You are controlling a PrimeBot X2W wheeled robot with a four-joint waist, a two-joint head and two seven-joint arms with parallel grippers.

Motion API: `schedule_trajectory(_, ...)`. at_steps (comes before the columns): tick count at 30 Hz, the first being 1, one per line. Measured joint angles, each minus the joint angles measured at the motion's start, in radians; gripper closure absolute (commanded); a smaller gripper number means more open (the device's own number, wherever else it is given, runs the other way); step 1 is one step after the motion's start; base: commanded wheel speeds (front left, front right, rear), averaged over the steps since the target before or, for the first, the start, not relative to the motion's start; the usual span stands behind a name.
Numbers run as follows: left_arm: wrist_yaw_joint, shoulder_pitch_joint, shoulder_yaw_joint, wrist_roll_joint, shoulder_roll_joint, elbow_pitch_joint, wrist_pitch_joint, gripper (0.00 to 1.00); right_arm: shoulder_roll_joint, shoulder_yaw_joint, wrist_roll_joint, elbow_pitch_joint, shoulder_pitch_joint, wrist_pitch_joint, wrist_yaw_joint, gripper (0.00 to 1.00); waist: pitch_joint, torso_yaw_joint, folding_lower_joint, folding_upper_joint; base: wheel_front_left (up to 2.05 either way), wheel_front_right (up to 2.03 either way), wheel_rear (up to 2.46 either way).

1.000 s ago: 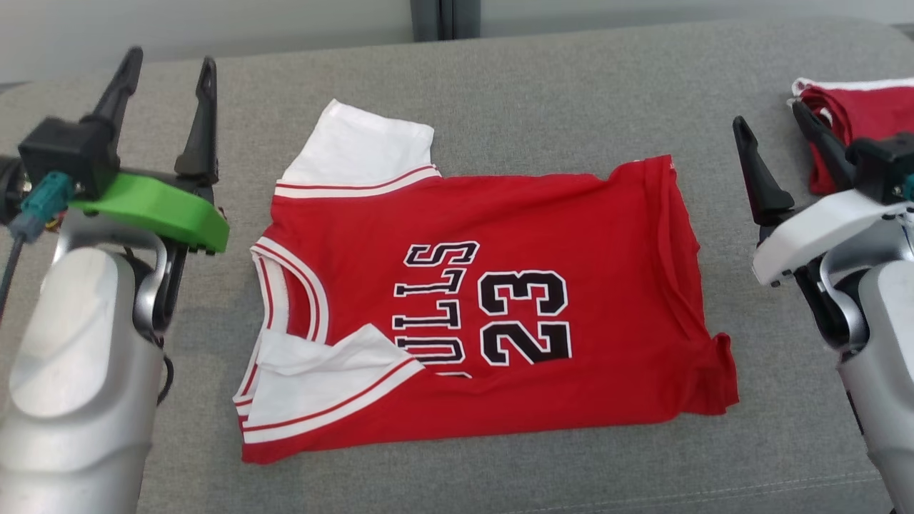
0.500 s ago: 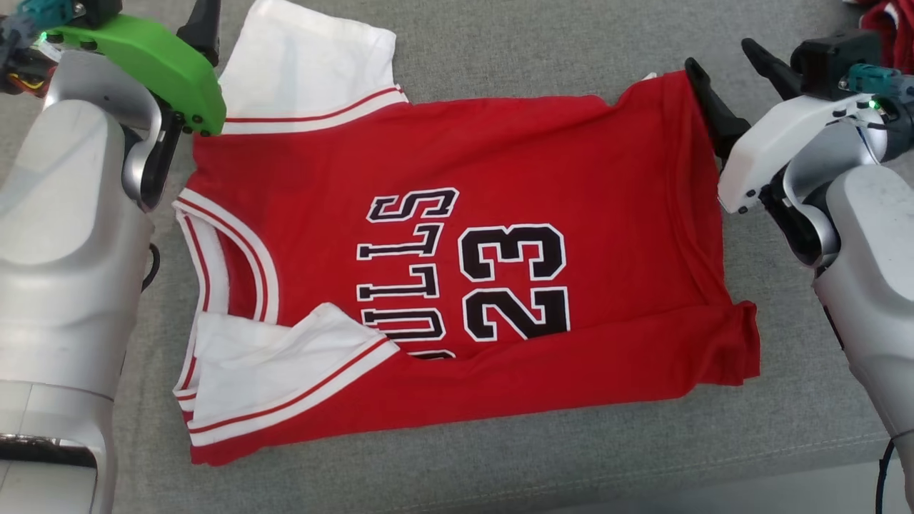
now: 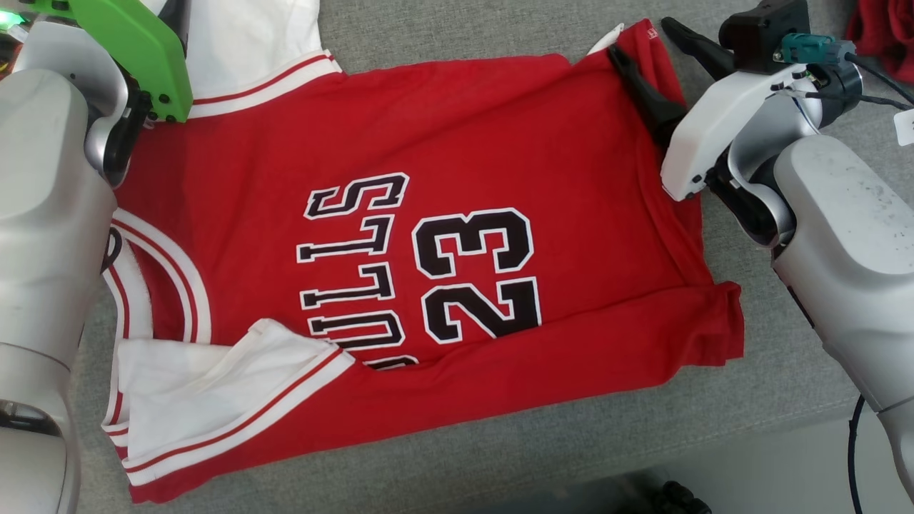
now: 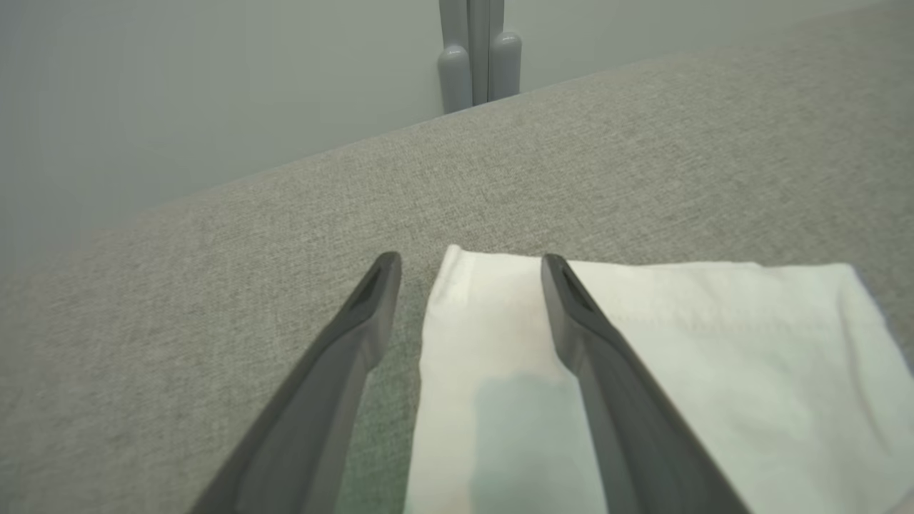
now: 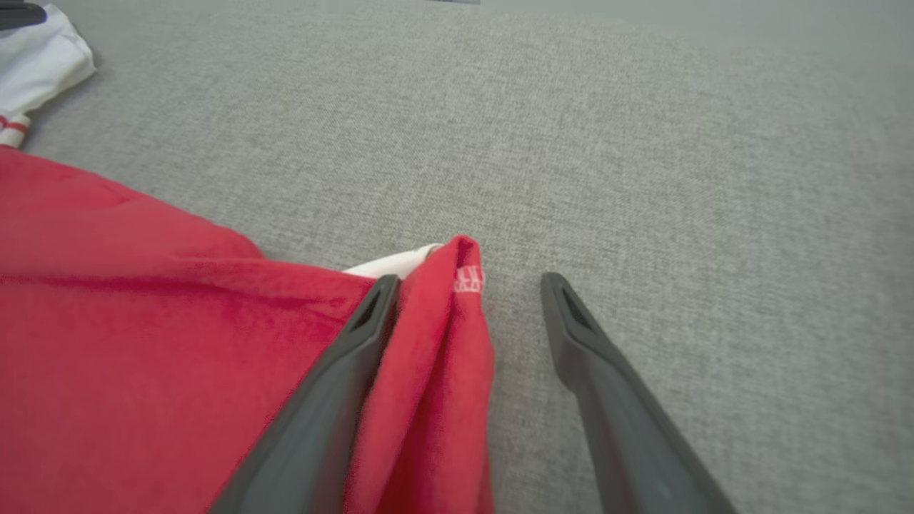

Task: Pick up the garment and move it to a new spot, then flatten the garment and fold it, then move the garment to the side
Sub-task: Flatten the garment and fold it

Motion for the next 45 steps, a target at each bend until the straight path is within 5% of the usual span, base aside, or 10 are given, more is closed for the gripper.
schedule_trajectory(10,-0.002,-0.043,-0.052,-0.074,0.003,0.116,-0.029,0.00,-0.019,0.084,0.058,-0.009,-0.042,0.010,0.000,0.00,0.013,-0.023,0.0000,0.0000,0.00,0.00,0.00)
schedule_trajectory(11,-0.002,-0.043,-0.054,-0.081,-0.002,0.123,-0.024,0.00,-0.020,0.089,0.061,-0.010,-0.042,0.012,0.000,0.10,0.012,-0.026,-0.0001,0.0000,0.00,0.00,0.00)
schedule_trajectory(12,-0.001,-0.043,-0.062,-0.082,-0.006,0.126,-0.022,0.19,-0.022,0.095,0.069,-0.012,-0.042,0.019,0.000,0.18,0.011,-0.027,-0.0001,0.0000,0.00,0.00,0.00)
schedule_trajectory(13,-0.001,-0.045,-0.068,-0.087,-0.007,0.128,-0.021,0.84,-0.024,0.102,0.077,-0.015,-0.042,0.021,0.000,0.68,0.009,-0.028,-0.0001,0.0000,0.00,0.00,0.00)
schedule_trajectory(14,-0.002,-0.045,-0.076,-0.094,-0.008,0.130,-0.022,1.00,-0.026,0.106,0.084,-0.018,-0.042,0.027,0.000,0.81,0.007,-0.029,-0.0001,0.0000,0.00,0.00,0.00)
schedule_trajectory(15,-0.002,-0.045,-0.083,-0.098,-0.008,0.130,-0.028,1.00,-0.028,0.109,0.091,-0.020,-0.042,0.028,0.000,1.00,0.005,-0.028,-0.0001,0.0000,0.00,0.00,0.00)
schedule_trajectory(28,-0.002,-0.052,-0.117,-0.197,-0.015,0.047,-0.212,1.00,-0.070,0.033,0.048,0.036,-0.034,-0.125,0.000,1.00,-0.048,0.043,-0.0001,0.0000,0.00,0.00,0.00)
schedule_trajectory(37,-0.002,0.084,-0.144,-0.286,0.002,-0.158,-0.260,1.00,-0.094,0.008,0.046,0.050,0.069,-0.192,0.000,1.00,-0.116,0.097,-0.0002,0.0000,0.00,0.00,0.00)
schedule_trajectory(45,0.026,0.300,-0.028,-0.253,0.016,-0.404,-0.264,1.00,-0.108,-0.042,0.019,0.026,0.170,-0.283,0.000,1.00,-0.163,0.130,-0.0002,0.0000,0.00,0.00,0.00)
